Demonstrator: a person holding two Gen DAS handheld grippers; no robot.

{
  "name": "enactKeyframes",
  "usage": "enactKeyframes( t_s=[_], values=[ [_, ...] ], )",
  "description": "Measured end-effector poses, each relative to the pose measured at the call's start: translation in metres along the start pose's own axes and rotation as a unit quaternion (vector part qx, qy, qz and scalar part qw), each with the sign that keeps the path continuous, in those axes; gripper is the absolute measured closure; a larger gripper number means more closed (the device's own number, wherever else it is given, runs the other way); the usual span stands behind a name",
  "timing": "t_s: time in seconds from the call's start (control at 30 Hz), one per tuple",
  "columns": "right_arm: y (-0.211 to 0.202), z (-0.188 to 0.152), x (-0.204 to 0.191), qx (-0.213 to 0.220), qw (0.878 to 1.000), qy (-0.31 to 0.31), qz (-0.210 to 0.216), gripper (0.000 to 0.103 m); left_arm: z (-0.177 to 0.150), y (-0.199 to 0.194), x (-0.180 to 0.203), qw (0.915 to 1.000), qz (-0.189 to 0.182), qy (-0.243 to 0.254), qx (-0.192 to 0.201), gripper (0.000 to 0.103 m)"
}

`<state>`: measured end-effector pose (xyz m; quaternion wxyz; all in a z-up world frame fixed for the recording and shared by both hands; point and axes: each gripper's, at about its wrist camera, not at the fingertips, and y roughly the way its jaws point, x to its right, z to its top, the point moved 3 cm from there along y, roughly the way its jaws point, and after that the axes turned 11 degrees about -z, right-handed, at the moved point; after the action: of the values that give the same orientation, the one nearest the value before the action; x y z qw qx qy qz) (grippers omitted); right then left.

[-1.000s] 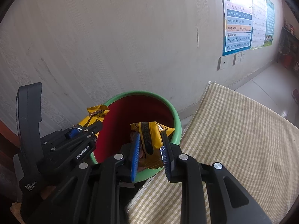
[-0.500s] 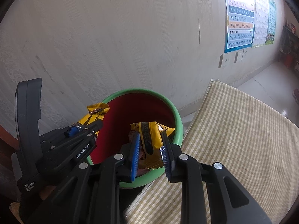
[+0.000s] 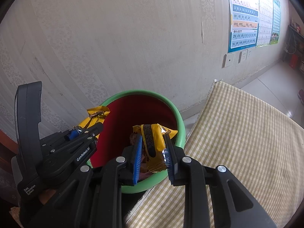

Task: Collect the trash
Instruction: 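Open left tool over the bin while right tool opens to release its wrapper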

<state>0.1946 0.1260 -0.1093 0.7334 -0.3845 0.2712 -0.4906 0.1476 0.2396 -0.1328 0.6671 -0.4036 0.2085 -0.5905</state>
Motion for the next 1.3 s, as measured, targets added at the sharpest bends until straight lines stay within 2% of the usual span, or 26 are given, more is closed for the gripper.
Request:
enactKeyframes(
  t_s=[0.67, 0.8, 0.97, 1.13, 1.3],
  values=[
    [0.006, 0.006, 0.001, -0.002, 1.0, 0.005, 0.003, 0.079, 0.001, 0.009, 0.0, 0.9999, 0.004, -0.004, -0.012, 0.082],
    [0.006, 0.006, 0.001, -0.003, 1.0, 0.006, 0.003, 0.079, 0.001, 0.01, -0.001, 0.9999, 0.004, -0.007, -0.013, 0.077],
    [0.006, 0.006, 0.001, -0.003, 1.0, 0.005, 0.003, 0.079, 0.001, 0.012, -0.003, 0.9998, 0.005, -0.011, -0.015, 0.077],
    [0.009, 0.006, 0.0, -0.002, 1.0, 0.005, 0.006, 0.075, 0.002, 0.012, -0.005, 0.9998, 0.006, -0.016, -0.012, 0.057],
    [0.007, 0.005, 0.002, 0.001, 1.0, 0.01, 0.011, 0.065, 0.001, 0.01, -0.005, 0.9998, 0.011, -0.017, -0.009, 0.048]
  ],
)
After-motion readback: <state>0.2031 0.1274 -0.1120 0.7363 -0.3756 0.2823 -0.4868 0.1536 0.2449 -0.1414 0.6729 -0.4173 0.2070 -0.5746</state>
